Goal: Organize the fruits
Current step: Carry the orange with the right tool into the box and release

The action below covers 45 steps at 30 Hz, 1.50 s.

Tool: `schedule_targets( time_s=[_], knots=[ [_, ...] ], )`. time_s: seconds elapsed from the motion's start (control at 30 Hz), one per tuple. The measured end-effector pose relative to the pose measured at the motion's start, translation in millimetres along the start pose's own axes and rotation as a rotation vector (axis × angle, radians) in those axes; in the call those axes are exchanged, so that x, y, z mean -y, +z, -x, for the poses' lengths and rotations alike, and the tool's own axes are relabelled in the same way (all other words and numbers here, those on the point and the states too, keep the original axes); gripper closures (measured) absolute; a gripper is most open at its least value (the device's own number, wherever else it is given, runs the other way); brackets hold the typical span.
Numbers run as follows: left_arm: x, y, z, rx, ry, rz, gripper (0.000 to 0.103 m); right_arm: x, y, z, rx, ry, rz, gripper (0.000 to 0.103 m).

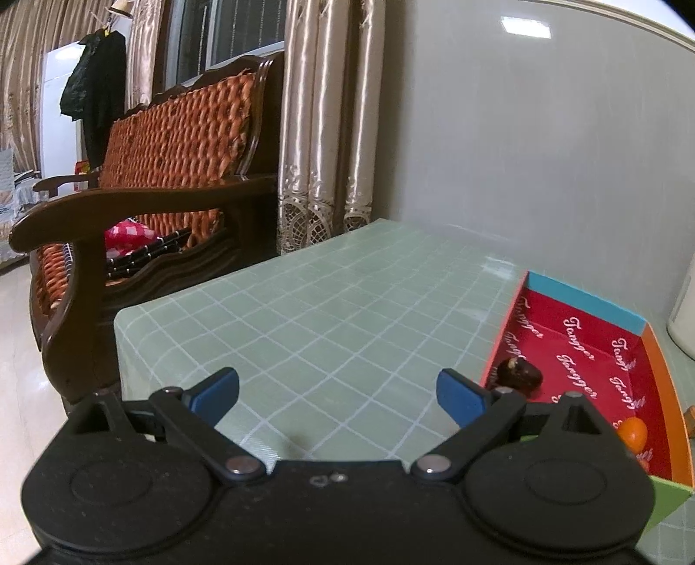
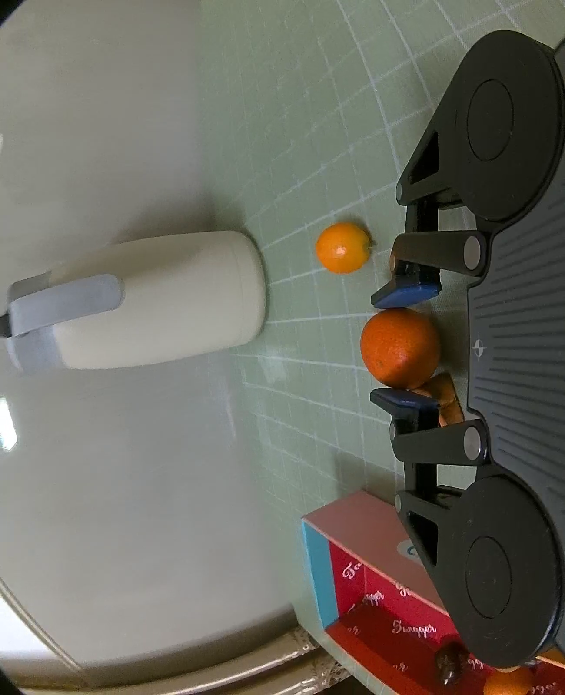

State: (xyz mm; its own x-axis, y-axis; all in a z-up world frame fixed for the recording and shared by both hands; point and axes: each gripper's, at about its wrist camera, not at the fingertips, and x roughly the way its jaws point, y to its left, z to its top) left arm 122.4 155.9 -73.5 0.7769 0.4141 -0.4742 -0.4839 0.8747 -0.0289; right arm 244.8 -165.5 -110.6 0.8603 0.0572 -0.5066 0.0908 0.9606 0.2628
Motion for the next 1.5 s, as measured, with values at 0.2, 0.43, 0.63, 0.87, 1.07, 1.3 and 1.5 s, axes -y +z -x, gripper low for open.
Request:
schedule_targets(
  time_s=[0.2,0.43,0.63,0.87,1.07,1.3,1.5],
  knots=[
    [-7.2,0.7,0.9,0.007,0.051,0.015,0.009,-17.3,1.9,27.7,0.100,0.101,0.056,0.063],
    [-23.9,3.3,-1.7,-0.014,0.103,0.063,0.009,-51.3,-4.2,56.2,0.152,0.335,0.128,0.063],
    [-27.8,1.8,-1.3,-0.020,0.118,0.054,0.009,-85.9,-22.6,63.2,0.097,0.469,0.231,0.063],
    [-34.1,1.5,-2.1,-0.025,0.121,0.062,0.009,-107.3,-37.6,63.1,0.049,0.504,0.308,0.062],
    [-33.0,1.3,-0.3,-0.023,0.118,0.064,0.009,-104.7,-39.3,73.9,0.144,0.461,0.302,0.021],
    [-29.3,0.7,-0.8,-0.017,0.120,0.049,0.009,-81.7,-25.9,81.6,0.192,0.404,0.241,0.019],
    [-21.9,0.6,1.8,0.004,0.115,0.027,0.009,-63.8,-26.0,98.9,0.302,0.228,0.278,0.000]
  ],
)
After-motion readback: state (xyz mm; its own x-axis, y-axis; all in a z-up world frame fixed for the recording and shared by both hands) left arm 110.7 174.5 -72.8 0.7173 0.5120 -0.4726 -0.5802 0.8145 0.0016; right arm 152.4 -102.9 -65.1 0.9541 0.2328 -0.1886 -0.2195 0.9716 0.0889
